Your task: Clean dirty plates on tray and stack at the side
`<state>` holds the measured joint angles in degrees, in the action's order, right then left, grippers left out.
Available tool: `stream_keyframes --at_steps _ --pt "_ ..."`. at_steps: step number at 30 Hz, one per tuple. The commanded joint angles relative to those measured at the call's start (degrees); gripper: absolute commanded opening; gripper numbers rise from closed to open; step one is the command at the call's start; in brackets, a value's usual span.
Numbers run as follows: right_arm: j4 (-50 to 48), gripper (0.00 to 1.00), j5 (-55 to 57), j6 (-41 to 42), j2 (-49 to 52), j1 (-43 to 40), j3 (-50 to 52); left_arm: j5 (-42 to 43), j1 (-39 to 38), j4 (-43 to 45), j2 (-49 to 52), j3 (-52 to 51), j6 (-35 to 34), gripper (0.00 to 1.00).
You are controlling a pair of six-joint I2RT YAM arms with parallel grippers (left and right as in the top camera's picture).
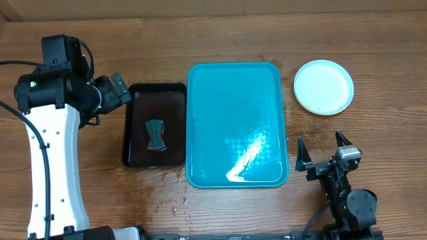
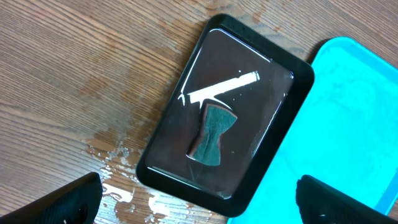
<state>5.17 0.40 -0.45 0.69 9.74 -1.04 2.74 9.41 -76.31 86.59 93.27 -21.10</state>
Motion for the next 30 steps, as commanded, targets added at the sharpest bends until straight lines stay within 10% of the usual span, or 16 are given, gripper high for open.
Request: stream_keyframes --at_steps 1,17,30 --pt "-0.35 1.0 -0.04 -0.44 -0.5 -0.28 0.57 -0.39 -0.07 0.07 0.31 0.96 -0.33 1.0" --pt "-0.35 1.0 -0.04 -0.44 -0.5 -0.28 0.57 -0.52 -0.09 0.07 0.31 0.94 -0.31 1.0" --pt "-0.35 1.0 -0.04 -0.44 -0.5 -0.28 0.57 -2.67 -0.24 7.61 -22.38 0.94 -0.33 1.0"
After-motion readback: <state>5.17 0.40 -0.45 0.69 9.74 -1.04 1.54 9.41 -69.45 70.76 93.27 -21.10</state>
